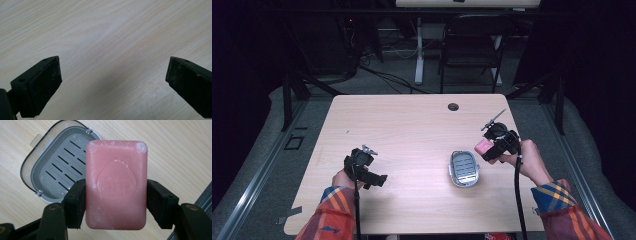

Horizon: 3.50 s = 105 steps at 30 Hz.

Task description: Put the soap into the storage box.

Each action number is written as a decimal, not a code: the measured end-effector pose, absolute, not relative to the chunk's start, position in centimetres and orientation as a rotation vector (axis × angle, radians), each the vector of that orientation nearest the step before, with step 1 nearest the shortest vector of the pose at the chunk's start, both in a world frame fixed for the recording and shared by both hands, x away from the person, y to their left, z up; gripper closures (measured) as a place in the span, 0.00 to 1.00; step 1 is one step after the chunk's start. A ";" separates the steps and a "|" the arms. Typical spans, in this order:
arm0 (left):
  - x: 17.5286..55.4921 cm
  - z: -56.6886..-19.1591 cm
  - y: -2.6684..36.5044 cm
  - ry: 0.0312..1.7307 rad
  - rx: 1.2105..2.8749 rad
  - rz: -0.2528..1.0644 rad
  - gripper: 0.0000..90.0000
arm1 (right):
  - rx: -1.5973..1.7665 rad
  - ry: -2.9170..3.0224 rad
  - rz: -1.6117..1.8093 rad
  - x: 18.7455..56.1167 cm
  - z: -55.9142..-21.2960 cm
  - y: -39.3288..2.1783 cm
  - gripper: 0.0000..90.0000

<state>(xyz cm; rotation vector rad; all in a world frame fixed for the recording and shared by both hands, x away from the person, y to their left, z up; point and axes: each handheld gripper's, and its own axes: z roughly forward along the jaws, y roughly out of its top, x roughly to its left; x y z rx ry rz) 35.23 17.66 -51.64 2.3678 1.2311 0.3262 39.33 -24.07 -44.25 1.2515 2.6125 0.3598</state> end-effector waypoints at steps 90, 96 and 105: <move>35.1 -51.7 17.6 1.223 2.384 0.319 0.00 | 1.138 2.740 0.566 38.5 -44.3 -21.8 0.37; 35.2 -51.7 17.7 1.220 2.381 0.318 0.00 | 1.150 2.703 0.545 38.4 -44.2 -23.0 0.29; 35.1 -51.7 17.7 1.219 2.379 0.314 0.00 | 1.173 2.658 0.577 37.7 -43.8 -24.6 0.21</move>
